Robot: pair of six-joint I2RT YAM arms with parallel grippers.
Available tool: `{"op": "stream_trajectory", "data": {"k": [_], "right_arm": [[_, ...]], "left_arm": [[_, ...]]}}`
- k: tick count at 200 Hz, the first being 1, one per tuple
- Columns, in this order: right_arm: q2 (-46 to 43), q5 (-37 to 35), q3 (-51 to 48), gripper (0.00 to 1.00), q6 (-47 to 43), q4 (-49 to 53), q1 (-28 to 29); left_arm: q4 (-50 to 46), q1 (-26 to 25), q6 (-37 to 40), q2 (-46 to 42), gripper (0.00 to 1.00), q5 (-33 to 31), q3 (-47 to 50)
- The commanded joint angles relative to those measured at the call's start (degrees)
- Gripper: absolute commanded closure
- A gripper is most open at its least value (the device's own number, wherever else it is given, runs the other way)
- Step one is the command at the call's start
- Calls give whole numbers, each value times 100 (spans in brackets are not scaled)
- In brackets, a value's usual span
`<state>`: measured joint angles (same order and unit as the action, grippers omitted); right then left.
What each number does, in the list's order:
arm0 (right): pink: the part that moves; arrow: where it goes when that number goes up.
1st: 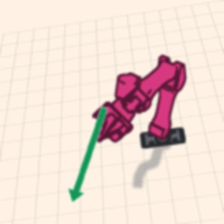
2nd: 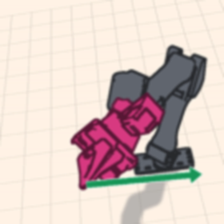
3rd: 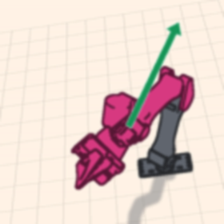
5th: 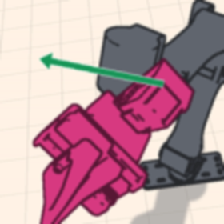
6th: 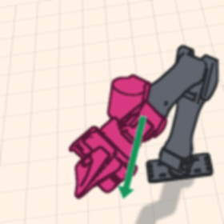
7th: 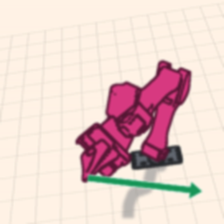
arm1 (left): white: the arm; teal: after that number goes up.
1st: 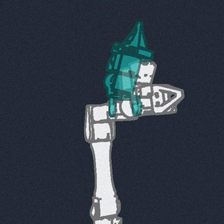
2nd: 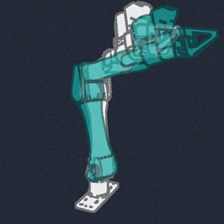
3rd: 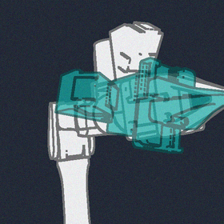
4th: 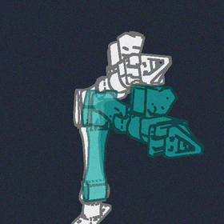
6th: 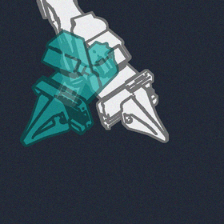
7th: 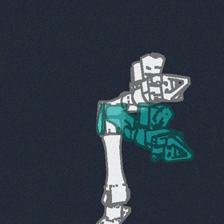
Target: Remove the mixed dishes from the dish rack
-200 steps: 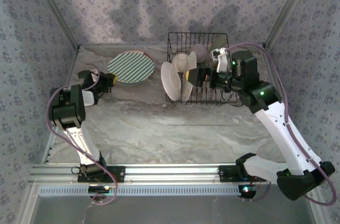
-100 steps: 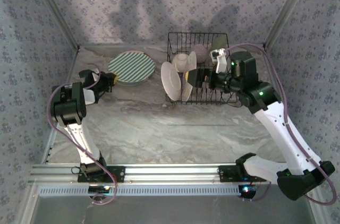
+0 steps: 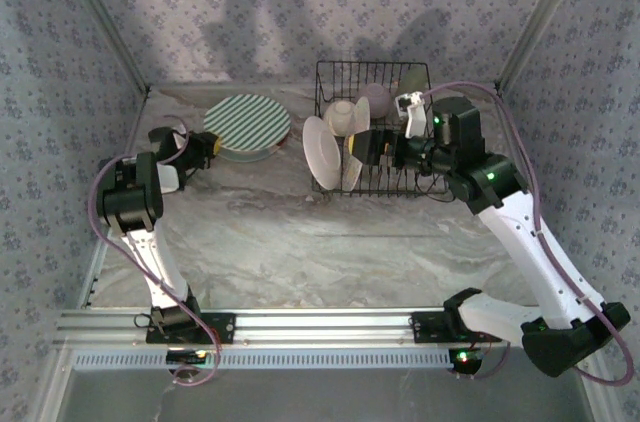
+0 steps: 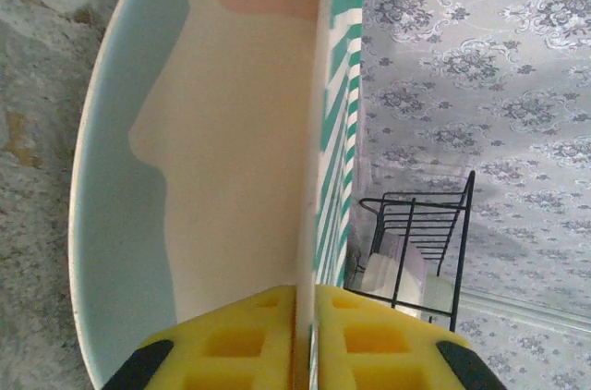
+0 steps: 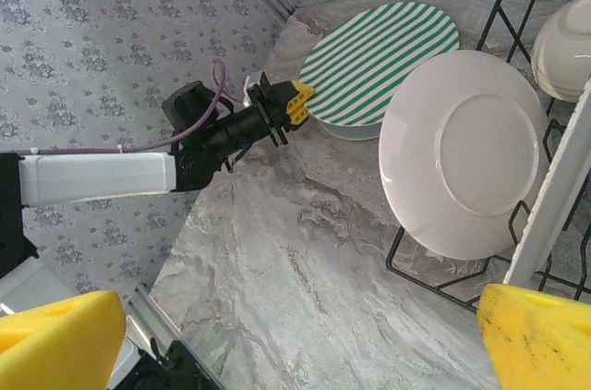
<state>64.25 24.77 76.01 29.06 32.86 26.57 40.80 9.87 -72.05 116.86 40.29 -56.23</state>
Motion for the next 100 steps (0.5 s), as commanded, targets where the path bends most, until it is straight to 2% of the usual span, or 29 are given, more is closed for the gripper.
{"op": "stream_trajectory", "data": {"k": [1,61,71,100], "right_arm": [[31,-69,29,0,-87,80,33],[35,-104,36,0,-107,119,42],[35,-120,43,0,-105,132,46],[61,-233,80,0,-109,279,46]], "left_arm": [[317,0,68,50,80,172,-178],[120,1,163,-47,51,94,-101],[25,4,185,-89,44,60,-99],[-491,2,404,-355,32,-129,-88]]}}
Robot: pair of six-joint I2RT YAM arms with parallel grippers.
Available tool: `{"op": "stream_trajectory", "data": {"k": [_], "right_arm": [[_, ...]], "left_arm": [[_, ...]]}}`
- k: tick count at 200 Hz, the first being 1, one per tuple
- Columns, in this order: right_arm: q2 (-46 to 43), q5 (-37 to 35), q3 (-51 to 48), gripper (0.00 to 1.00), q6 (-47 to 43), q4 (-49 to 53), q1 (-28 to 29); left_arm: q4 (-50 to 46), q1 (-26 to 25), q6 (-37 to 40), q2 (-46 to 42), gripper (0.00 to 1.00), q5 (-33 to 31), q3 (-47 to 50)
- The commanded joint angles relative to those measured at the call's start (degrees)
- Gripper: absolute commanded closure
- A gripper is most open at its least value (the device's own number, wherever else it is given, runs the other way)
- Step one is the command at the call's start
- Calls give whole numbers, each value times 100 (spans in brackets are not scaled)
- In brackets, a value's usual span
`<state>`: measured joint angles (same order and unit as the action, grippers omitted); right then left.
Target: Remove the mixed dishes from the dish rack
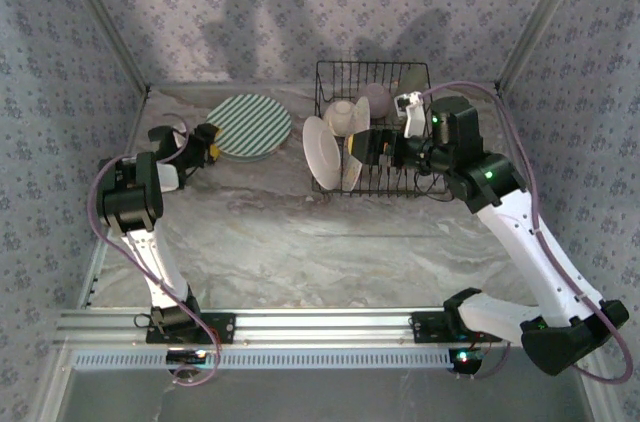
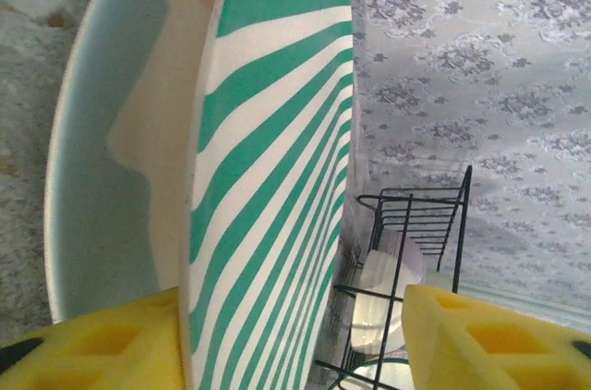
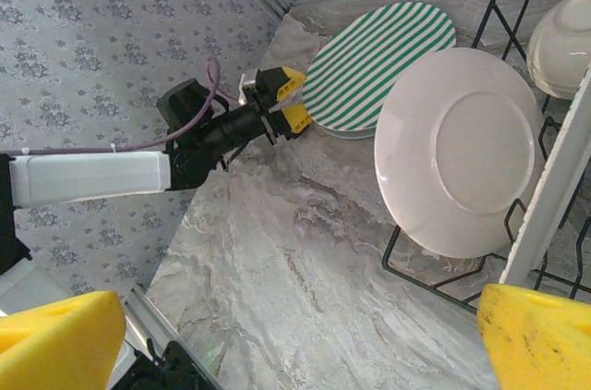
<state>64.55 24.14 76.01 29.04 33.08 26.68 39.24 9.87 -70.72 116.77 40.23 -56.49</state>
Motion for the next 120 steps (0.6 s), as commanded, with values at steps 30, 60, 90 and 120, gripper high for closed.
{"op": "stream_trajectory", "data": {"k": [30,60,90,120], "right_arm": [[91,-375,182,0,-157,486,39],[161,-737,302,0,-232,783,83],[236,-1358,464,0,-297,1207,171],[277,-1818,546,0,-302,1426,223]], "left_arm": [[-923,18,447,-538,20,-190,-217],[-1393,39,507,-736,9,-315,-342],[-2105,47,590,-973,1,-513,-501],[-2950,105,729,-1248,1,-758,-718]]}}
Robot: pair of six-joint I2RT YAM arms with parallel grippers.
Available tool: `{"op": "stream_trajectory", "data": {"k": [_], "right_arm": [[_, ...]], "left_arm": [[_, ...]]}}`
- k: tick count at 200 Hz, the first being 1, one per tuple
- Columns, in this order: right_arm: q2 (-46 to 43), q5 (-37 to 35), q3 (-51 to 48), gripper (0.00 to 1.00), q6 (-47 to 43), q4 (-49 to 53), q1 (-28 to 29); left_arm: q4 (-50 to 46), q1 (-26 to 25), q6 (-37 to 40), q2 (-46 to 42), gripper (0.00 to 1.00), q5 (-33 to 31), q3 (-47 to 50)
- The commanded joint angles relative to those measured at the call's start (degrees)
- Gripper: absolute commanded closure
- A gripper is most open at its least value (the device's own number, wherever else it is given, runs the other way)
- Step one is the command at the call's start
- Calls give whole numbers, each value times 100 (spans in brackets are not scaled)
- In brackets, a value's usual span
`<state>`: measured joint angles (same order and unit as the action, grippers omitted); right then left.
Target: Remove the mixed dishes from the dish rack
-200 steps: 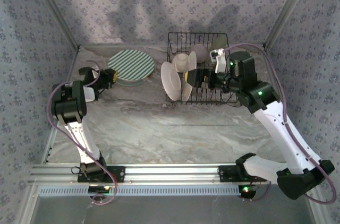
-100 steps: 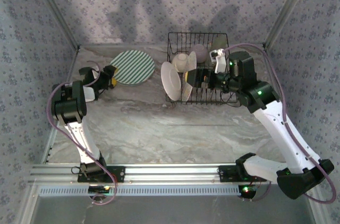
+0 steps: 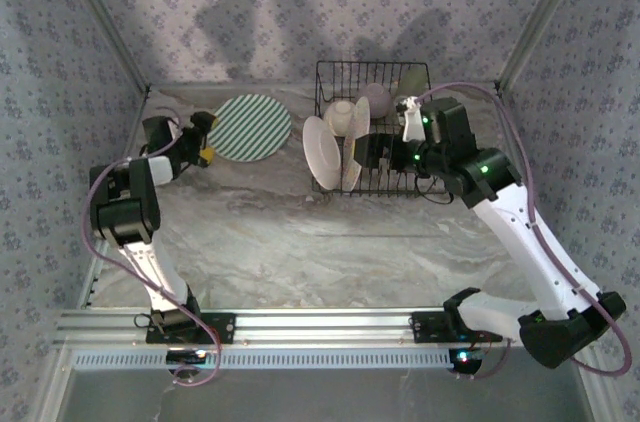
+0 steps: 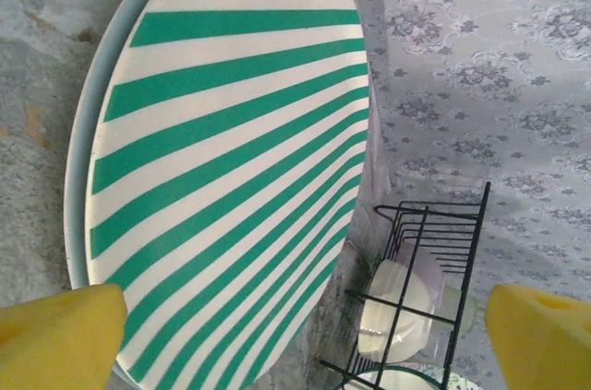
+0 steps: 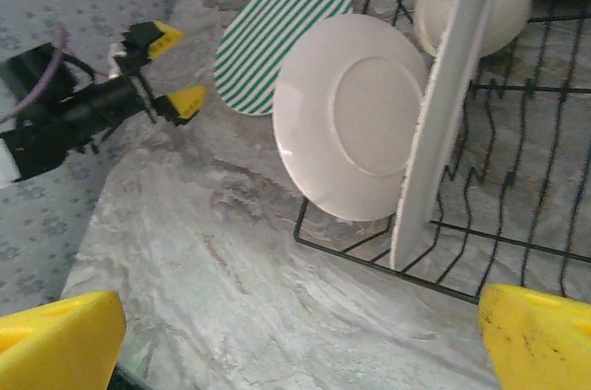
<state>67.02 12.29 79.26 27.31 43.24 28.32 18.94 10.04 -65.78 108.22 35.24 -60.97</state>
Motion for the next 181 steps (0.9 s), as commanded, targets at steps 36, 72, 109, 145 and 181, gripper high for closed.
{"op": "stream_trajectory", "data": {"k": [36,72,109,145,181], "right_arm": [[44,-977,248,0,-121,510,93],[206,-1136,280,0,-86,433,138],[579,-1328,475,0,-121,443,228],[963,-1640,728,2,-182,451,271],[1327,-2139,966,7,-22,511,357]], "left_arm": [[-1855,108,722,-1079,1,-435,-591],[-2675,97,1291,-2003,1,-289,-838],[-3555,-102,2337,-3196,1,-44,-788],[-3940,-497,3469,-4342,1,342,-224],[-3620,-1098,3956,-5085,1,876,516]]}}
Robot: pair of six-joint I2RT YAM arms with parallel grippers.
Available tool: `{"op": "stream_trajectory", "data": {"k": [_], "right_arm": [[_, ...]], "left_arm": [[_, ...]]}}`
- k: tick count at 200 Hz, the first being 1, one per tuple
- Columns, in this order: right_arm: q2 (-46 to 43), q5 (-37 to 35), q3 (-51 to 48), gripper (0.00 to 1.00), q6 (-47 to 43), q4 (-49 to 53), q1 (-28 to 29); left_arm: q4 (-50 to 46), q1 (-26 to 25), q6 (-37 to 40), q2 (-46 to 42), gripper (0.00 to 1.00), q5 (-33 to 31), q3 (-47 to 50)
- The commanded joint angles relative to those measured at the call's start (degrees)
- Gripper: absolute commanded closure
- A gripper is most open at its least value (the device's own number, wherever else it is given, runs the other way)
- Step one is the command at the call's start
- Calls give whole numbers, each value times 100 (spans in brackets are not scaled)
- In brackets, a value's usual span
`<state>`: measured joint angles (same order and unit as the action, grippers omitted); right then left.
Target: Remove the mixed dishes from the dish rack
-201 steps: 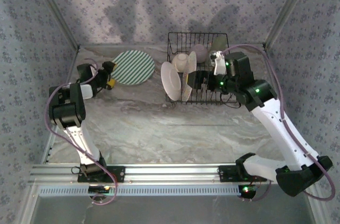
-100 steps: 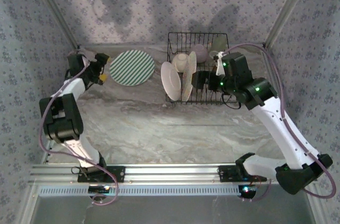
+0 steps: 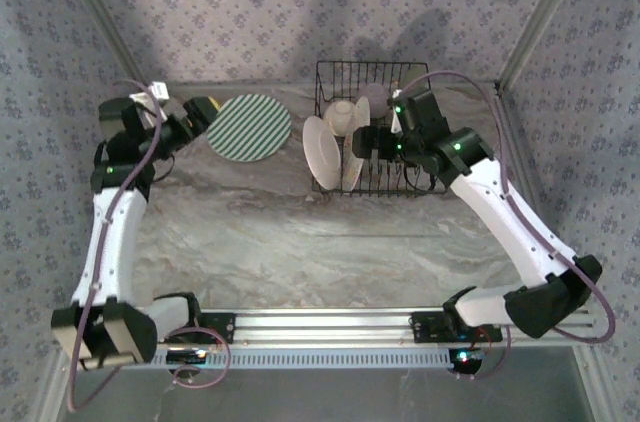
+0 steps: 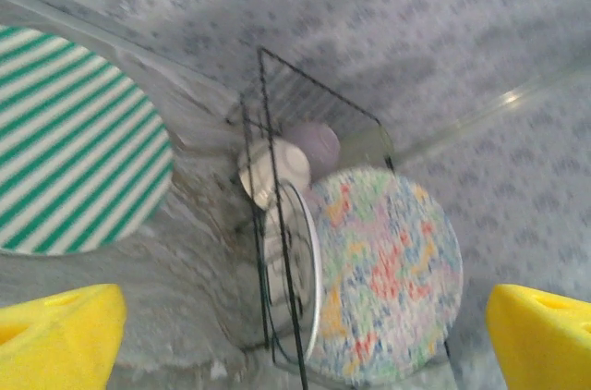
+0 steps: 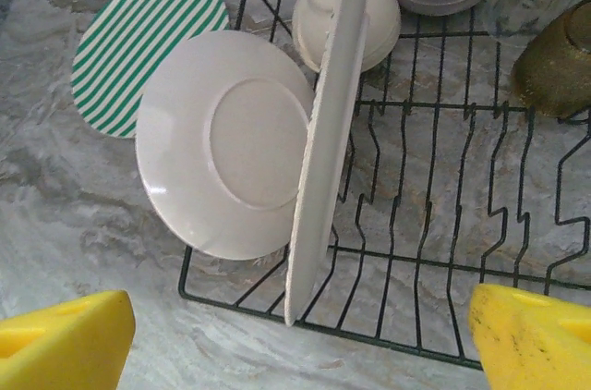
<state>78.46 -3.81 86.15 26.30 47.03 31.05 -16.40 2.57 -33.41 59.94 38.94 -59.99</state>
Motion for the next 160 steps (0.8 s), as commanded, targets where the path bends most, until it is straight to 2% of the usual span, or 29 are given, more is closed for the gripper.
{"op": "stream_trajectory", "data": {"k": [1,29,117,160], "right_arm": [[195,-539,283,7,82,132,85],[533,-671,496,13,133,246,140],[1569,-1219,1264,23,556,924,313],[1791,-1382,1404,37,673,999,383]], "left_arm": [[-80,-374,729,-269,1,512,431],[-14,-786,983,-550,1,518,778],[118,-977,890,-632,1,483,1032],[122,-1047,880,-656,1,455,1057]]}}
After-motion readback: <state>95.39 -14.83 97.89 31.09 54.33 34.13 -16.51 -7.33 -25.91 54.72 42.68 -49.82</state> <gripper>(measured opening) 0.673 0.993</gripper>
